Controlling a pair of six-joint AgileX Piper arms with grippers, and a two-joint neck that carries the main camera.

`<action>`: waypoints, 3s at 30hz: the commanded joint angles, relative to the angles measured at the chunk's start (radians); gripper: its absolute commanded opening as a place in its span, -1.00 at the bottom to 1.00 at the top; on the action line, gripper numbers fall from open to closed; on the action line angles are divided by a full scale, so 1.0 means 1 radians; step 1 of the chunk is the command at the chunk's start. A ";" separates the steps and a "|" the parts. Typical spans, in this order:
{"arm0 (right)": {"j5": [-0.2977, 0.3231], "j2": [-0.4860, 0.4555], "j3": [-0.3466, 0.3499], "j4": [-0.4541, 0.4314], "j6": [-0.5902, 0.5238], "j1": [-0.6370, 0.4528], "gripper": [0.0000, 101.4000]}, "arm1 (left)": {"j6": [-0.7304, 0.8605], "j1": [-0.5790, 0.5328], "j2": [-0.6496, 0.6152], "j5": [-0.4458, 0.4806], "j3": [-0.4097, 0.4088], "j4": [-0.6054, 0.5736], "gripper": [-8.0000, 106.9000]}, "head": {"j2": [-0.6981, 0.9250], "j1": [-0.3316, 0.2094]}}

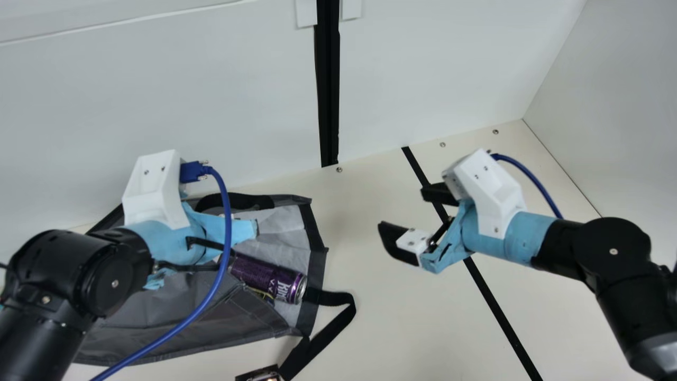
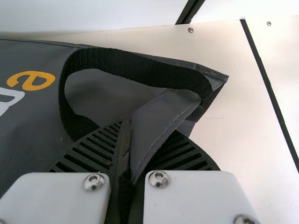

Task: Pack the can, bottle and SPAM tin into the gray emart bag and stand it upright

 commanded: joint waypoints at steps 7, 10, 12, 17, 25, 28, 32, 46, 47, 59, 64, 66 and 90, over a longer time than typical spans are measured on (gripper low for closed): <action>-0.033 -0.044 -0.008 -0.087 0.068 -0.063 0.87 | 0.000 0.000 0.000 0.000 0.000 0.000 -1.00 | -0.001 -0.024; -0.042 -0.061 -0.011 -0.125 0.097 -0.084 0.87 | 0.000 0.000 0.000 0.000 0.000 0.000 -1.00 | -0.001 -0.024; -0.049 -0.071 -0.013 -0.150 0.119 -0.098 0.87 | 0.000 0.000 0.000 0.000 0.000 0.000 -1.00 | -0.001 -0.024; -0.057 -0.094 -0.026 -0.223 0.185 -0.138 0.87 | 0.000 0.000 0.000 0.000 0.000 0.000 -1.00 | -0.001 -0.024; -0.047 -0.128 -0.065 -0.372 0.333 -0.200 0.87 | 0.000 0.000 0.000 0.000 0.000 0.000 -1.00 | -0.001 -0.024; -0.032 -0.138 -0.084 -0.435 0.402 -0.221 0.87 | 0.000 0.000 0.000 0.000 0.000 0.000 -1.00 | -0.001 -0.024; 0.000 -0.151 -0.115 -0.522 0.497 -0.240 0.87 | 0.000 0.000 0.000 0.000 0.000 0.000 -1.00 | -0.001 -0.024; 0.163 -0.192 -0.230 -0.782 0.776 -0.262 0.87 | 0.000 0.000 0.000 0.000 0.000 0.000 -1.00 | -0.001 -0.024; 0.176 -0.196 -0.238 -0.797 0.792 -0.261 0.87 | 0.000 0.000 0.000 0.000 0.000 0.000 -1.00 | -0.001 -0.024; 0.333 -0.242 -0.323 -0.915 0.932 -0.239 0.87 | 0.000 0.000 0.000 0.000 0.000 0.000 -1.00 | -0.001 -0.024; 0.367 -0.258 -0.329 -0.933 0.978 -0.230 0.87 | 0.000 0.000 0.000 0.000 0.000 0.000 -1.00 | -0.001 -0.024; 0.367 -0.266 -0.316 -0.936 0.994 -0.227 0.87 | 0.000 0.000 0.000 0.000 0.000 0.000 -1.00 | -0.001 -0.024; 0.367 -0.337 -0.235 -0.937 1.074 -0.191 0.87 | 0.000 0.000 0.000 0.000 0.000 0.000 -1.00 | -0.001 -0.024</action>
